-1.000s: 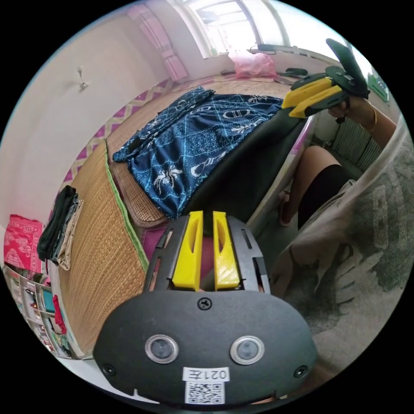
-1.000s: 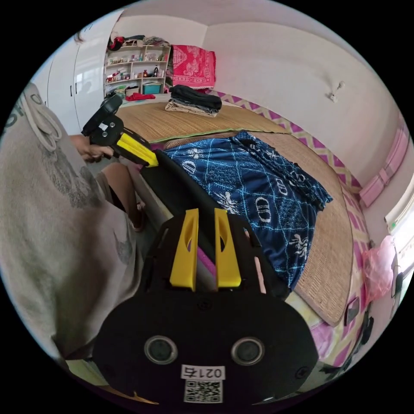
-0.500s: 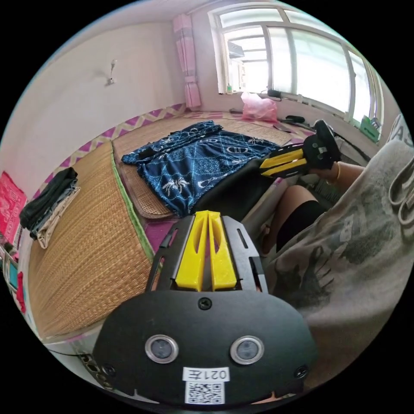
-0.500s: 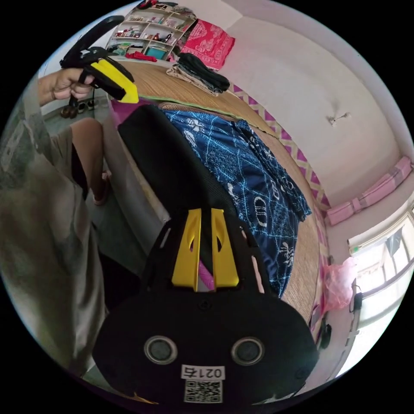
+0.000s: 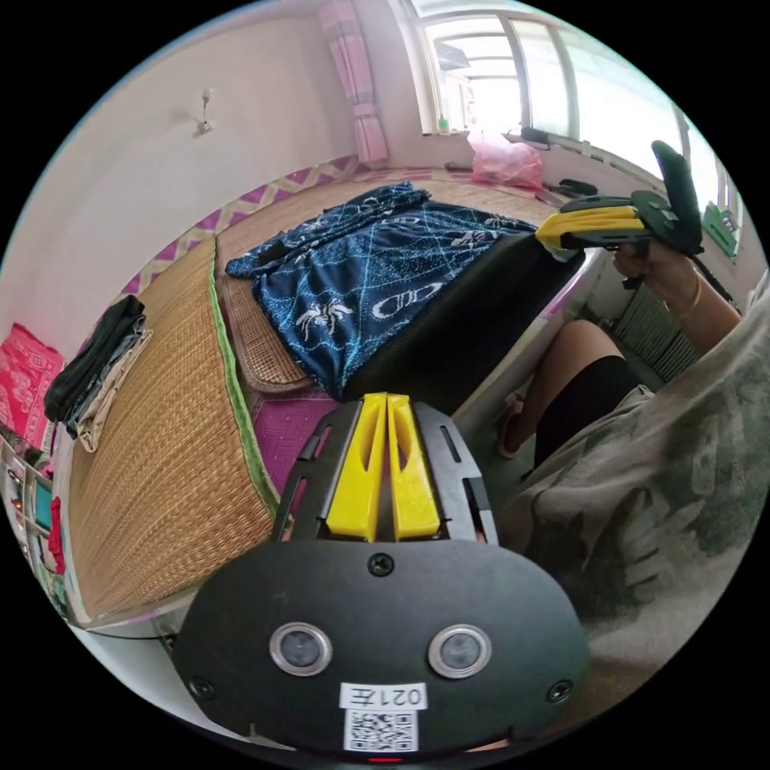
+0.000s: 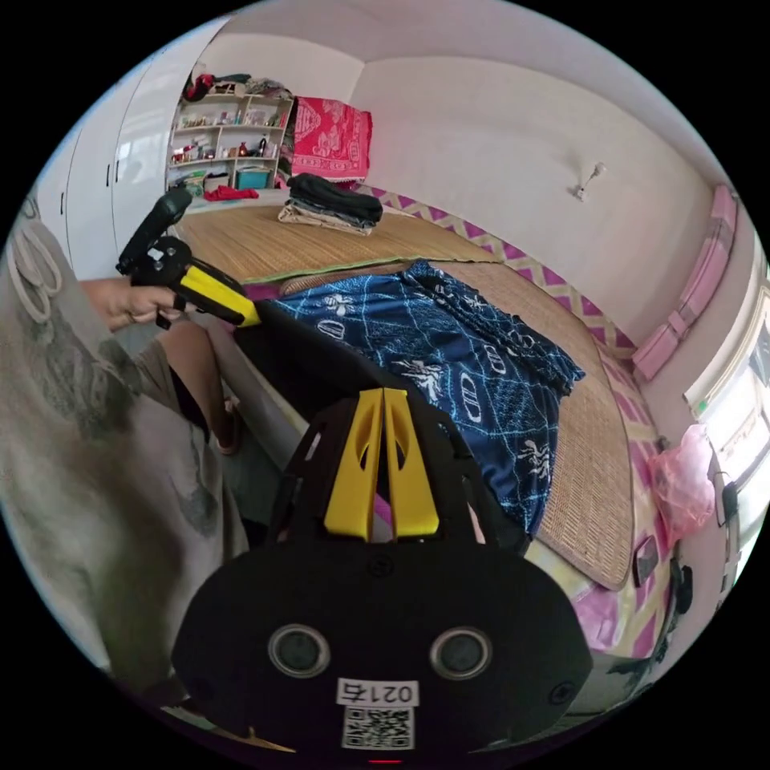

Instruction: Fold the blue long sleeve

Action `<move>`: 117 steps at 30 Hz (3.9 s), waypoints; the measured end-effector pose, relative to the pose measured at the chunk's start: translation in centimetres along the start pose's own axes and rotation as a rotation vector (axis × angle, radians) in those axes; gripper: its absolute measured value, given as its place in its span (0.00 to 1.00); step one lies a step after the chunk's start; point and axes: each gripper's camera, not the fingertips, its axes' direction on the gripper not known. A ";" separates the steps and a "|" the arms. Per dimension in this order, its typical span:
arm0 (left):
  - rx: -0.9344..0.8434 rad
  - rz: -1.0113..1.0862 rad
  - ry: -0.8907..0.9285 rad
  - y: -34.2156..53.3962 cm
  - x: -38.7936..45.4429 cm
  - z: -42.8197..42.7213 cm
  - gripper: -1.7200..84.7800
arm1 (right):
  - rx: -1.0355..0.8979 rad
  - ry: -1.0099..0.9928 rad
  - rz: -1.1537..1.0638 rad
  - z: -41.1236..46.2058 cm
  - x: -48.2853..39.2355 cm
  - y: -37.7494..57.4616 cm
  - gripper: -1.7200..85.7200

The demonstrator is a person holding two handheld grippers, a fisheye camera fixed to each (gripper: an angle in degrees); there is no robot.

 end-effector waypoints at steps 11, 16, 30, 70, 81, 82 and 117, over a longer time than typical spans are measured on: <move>0.126 0.025 0.046 4.9 0.3 -3.2 0.01 | -0.139 -0.228 -0.060 4.2 -1.9 2.4 0.01; 0.183 0.093 -0.052 3.0 3.3 -1.6 0.01 | -0.070 -0.056 0.029 3.4 -2.0 2.7 0.01; -0.016 -0.018 0.048 9.4 0.4 4.8 0.01 | -0.304 0.151 -0.046 11.1 -7.5 3.9 0.01; 0.315 -0.548 0.855 23.8 -23.9 36.2 0.01 | -0.183 -0.071 -0.302 52.3 -9.5 -16.1 0.12; 0.367 -0.548 0.870 26.9 -23.6 41.4 0.01 | 0.084 -0.082 0.190 50.0 -0.2 -6.8 0.03; 0.382 -0.547 0.856 27.2 -23.3 41.6 0.01 | 0.158 -0.089 0.298 47.0 3.5 -4.0 0.03; 0.095 -0.369 0.824 3.9 -6.3 49.1 0.01 | -0.071 0.095 1.343 38.0 25.4 69.7 0.13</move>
